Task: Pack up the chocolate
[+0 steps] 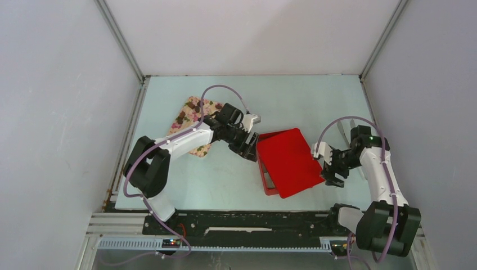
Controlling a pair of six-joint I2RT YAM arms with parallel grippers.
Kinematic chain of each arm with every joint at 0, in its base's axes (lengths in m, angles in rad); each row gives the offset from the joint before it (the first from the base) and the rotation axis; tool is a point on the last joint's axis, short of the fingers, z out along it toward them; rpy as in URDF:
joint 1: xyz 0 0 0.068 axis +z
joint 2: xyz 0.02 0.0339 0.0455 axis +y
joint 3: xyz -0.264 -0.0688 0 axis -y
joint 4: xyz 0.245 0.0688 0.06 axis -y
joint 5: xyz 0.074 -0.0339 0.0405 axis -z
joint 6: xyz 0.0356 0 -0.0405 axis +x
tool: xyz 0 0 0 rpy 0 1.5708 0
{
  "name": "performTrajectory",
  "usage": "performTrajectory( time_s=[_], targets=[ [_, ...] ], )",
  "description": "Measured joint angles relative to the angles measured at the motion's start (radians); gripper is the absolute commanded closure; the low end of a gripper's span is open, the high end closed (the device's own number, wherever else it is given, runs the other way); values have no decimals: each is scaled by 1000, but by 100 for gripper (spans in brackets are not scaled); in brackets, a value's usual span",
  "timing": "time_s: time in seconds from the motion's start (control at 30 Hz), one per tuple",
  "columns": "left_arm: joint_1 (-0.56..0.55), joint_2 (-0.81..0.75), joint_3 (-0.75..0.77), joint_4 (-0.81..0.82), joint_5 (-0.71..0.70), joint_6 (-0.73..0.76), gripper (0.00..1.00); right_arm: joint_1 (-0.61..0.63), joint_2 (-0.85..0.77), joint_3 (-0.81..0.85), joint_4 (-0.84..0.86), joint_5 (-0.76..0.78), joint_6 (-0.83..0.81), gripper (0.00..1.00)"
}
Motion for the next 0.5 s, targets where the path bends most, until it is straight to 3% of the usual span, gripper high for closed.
performTrajectory(
  time_s=[0.27, 0.5],
  targets=[
    [0, 0, 0, -1, -21, 0, 23, 13, 77, -18, 26, 64, -59, 20],
    [3, 0, 0, -1, -35, 0, 23, 128, 101, -72, 130, 101, -6, 23]
  ],
)
